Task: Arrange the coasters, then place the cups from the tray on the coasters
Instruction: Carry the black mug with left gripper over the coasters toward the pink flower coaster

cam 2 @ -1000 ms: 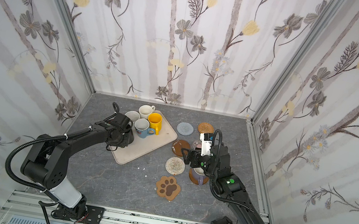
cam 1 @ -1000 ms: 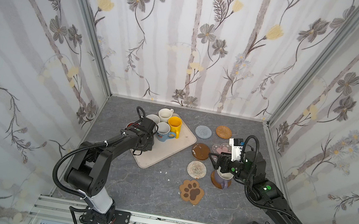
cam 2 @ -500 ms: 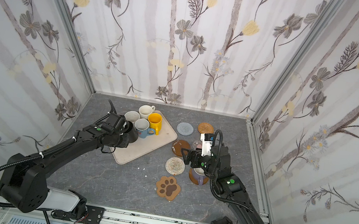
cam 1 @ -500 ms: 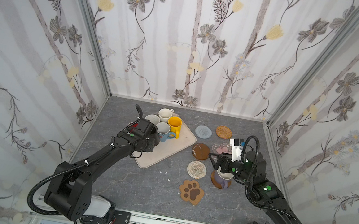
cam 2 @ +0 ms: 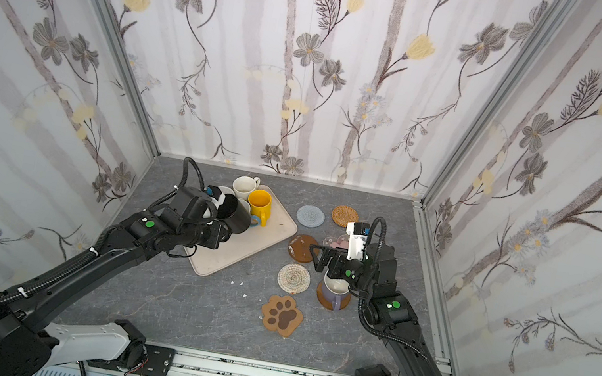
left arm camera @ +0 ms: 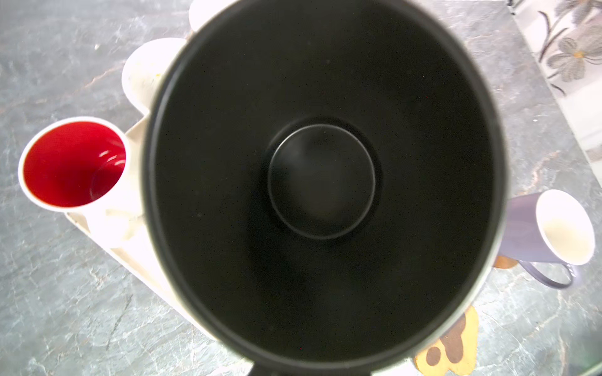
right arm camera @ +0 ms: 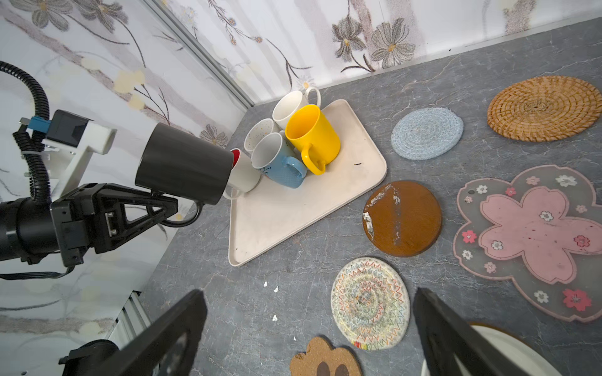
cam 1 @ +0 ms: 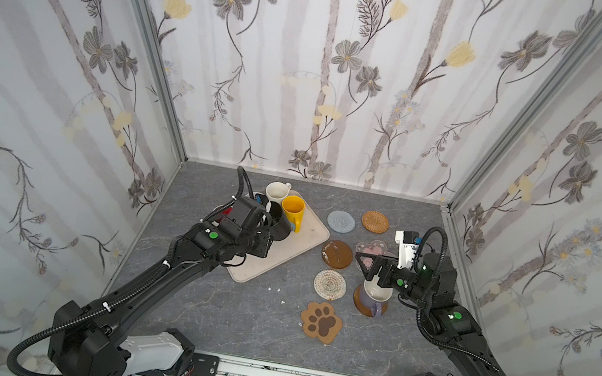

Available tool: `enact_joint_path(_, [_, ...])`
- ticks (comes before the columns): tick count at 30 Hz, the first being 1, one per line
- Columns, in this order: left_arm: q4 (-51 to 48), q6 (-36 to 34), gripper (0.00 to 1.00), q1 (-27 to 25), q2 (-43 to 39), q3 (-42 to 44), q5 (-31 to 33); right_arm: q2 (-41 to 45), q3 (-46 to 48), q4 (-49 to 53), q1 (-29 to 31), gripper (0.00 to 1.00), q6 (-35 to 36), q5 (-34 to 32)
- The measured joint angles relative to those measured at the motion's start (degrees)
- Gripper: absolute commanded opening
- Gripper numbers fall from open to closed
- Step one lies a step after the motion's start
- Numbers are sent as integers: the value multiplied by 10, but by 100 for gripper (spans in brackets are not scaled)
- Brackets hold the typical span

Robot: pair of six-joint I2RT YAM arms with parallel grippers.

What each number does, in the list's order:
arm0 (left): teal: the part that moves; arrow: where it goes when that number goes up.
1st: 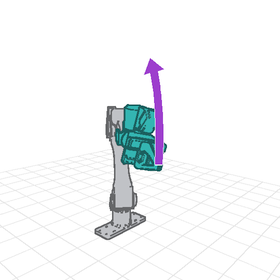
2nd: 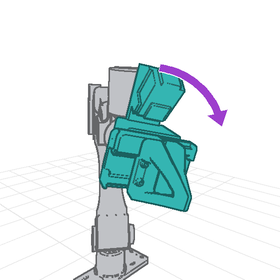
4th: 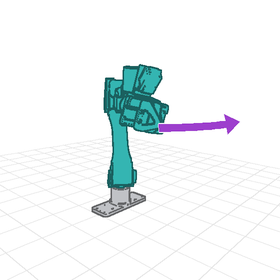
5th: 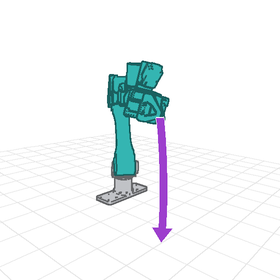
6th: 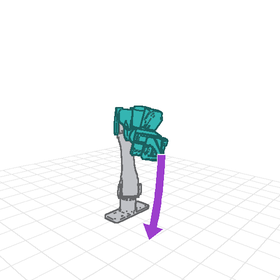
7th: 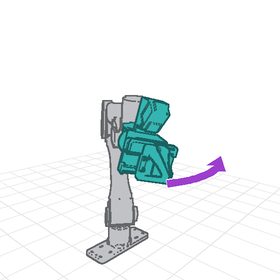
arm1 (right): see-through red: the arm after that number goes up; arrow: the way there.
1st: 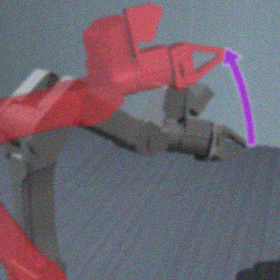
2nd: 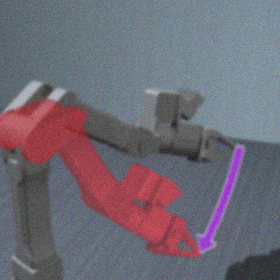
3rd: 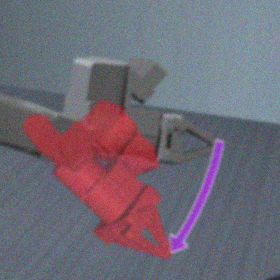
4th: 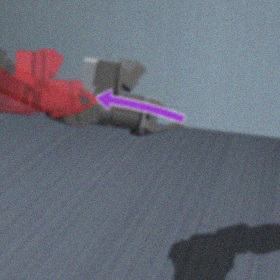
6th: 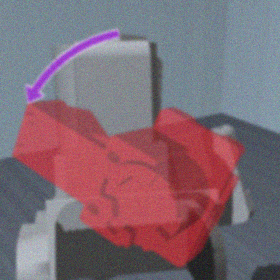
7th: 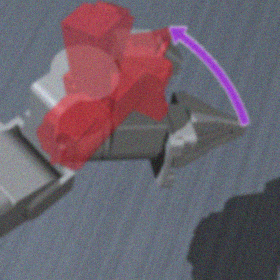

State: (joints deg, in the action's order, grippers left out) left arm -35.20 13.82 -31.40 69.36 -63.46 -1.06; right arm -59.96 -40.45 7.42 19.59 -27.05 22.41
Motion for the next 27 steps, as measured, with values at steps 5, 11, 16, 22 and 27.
enact_joint_path(5, [-2,-18,0,-30,37,-39,5,4,-2,-1,-36,100,-12,24])
enact_joint_path(11, [-1,-53,0,-53,100,-88,11,5,-2,-2,-81,100,-25,48])
enact_joint_path(16, [14,-104,0,-75,147,-123,-1,14,4,-5,-110,100,-25,58])
enact_joint_path(22, [60,-176,0,-83,199,-134,-53,12,30,-10,-152,100,-36,73])
enact_joint_path(27, [77,-218,0,-88,259,-175,-85,14,41,-23,-175,100,-40,77])
